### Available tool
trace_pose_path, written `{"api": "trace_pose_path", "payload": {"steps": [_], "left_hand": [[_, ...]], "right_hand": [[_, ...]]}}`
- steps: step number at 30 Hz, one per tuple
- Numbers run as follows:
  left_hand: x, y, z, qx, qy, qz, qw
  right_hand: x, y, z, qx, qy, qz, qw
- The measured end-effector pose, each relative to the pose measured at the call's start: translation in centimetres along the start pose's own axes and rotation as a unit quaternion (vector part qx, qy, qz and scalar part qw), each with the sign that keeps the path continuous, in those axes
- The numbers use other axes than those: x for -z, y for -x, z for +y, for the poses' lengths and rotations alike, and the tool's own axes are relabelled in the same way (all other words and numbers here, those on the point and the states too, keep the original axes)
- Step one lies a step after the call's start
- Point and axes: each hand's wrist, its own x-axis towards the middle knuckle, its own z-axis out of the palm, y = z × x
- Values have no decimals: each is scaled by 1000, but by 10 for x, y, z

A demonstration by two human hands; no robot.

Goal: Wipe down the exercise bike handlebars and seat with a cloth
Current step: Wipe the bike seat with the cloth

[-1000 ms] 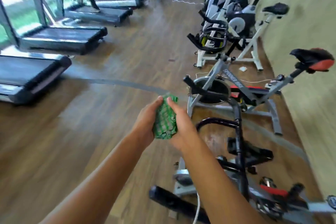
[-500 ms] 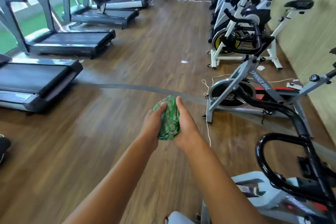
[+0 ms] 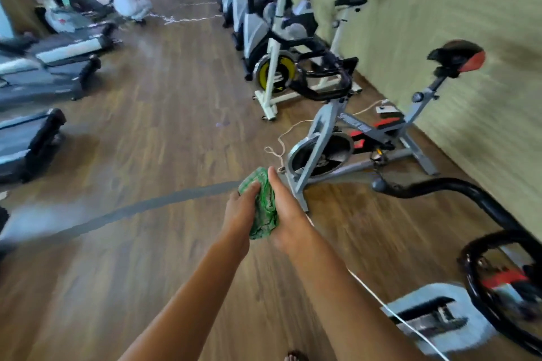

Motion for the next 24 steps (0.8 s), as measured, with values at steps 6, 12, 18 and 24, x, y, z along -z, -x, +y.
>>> {"api": "trace_pose_path", "payload": {"steps": [6,12,18,24], "left_hand": [[-65,-37,25,-2,-72,-146,987],[-103,-56,31,-26,-107,-262,959],[-93,-106,72,-93,-182,-349,915],[-108,-158,119,-130,-201,-428,872]], "right_hand": [[20,-16,-47,136,-72,124,980],[35,-16,-73,212,-148,197,946],[-3,-48,-89,272,-188,244,912],[-44,-88,-122,330,-203,269,882]]}}
